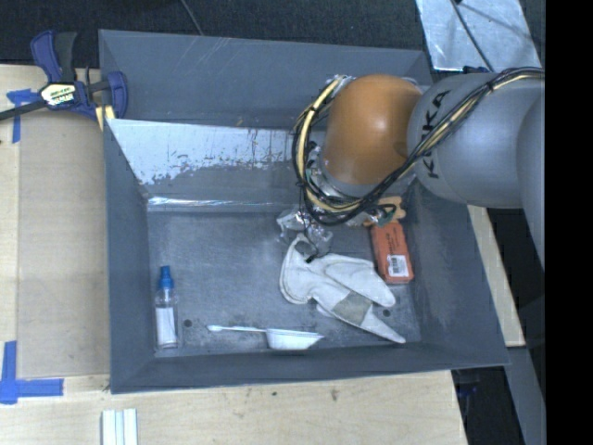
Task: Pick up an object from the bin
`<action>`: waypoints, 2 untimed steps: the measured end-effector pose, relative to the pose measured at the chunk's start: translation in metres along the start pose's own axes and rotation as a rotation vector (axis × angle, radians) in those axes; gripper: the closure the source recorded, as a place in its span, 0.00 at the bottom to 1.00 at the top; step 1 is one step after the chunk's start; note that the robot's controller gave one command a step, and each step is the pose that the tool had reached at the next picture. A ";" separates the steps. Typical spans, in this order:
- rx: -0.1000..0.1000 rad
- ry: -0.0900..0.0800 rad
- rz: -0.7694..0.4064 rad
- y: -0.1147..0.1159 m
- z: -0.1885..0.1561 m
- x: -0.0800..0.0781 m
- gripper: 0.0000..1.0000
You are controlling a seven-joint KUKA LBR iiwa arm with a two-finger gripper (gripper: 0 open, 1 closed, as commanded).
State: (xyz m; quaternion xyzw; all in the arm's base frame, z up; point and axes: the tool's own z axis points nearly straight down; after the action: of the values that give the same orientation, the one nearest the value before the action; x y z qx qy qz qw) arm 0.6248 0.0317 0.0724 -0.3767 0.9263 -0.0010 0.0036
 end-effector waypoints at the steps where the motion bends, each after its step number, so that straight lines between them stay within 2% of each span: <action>1: -0.002 0.002 0.001 0.000 -0.004 0.001 1.00; 2: -0.003 0.003 0.002 0.000 -0.015 0.000 1.00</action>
Offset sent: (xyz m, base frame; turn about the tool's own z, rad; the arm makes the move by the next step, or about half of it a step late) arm -0.0001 0.0000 0.0211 0.0000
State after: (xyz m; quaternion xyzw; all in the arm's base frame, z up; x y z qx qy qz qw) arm 0.6244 0.0317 0.0874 -0.3757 0.9267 -0.0002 0.0018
